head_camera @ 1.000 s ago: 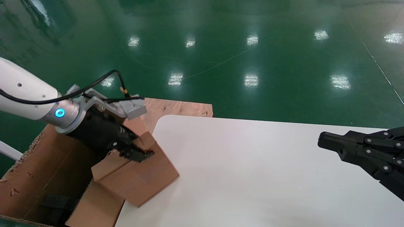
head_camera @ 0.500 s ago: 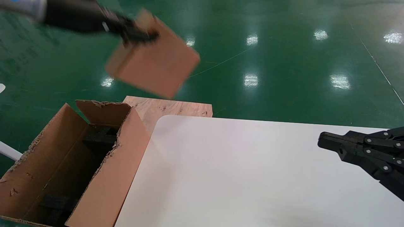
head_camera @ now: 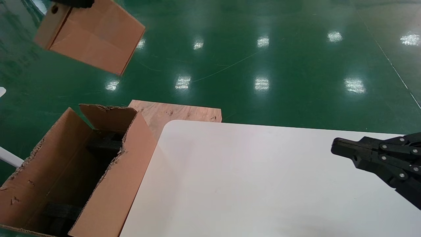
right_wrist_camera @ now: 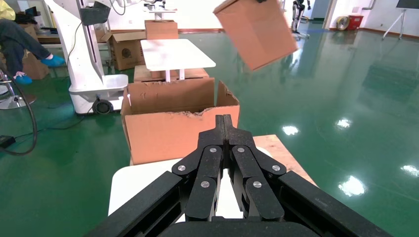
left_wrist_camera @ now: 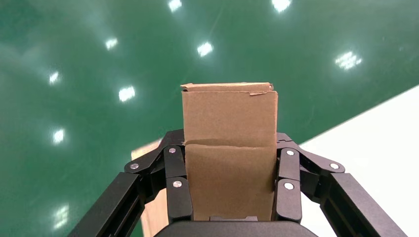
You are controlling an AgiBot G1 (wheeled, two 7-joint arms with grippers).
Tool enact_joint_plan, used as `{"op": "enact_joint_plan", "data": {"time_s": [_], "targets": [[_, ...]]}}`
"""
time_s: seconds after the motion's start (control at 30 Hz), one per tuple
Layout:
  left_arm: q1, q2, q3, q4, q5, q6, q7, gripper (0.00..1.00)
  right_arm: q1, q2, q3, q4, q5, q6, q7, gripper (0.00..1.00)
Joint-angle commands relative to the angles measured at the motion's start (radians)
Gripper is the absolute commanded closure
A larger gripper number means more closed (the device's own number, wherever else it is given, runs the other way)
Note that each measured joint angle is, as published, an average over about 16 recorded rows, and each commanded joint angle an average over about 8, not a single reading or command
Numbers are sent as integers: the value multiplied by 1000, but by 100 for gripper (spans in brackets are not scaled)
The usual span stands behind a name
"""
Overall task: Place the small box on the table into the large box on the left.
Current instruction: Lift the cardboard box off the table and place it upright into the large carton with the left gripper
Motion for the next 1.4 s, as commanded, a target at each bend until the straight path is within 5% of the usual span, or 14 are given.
{"op": "enact_joint_plan", "data": {"time_s": [0.03, 0.27, 0.5, 1.07, 1.4], "targets": [[-35, 7, 13, 40, 24, 27, 16, 100, 0, 0, 0, 0, 0, 0, 0, 100], [-121, 22, 91, 153, 143, 139, 23, 100, 0, 0, 0, 0, 0, 0, 0, 100], [-54, 22, 136, 265, 198, 153, -6, 100, 0, 0, 0, 0, 0, 0, 0, 100], [254, 10, 139, 338, 201, -72, -57, 100, 0, 0, 0, 0, 0, 0, 0, 100], [351, -2, 121, 353, 176, -187, -86, 100, 0, 0, 0, 0, 0, 0, 0, 100]]}}
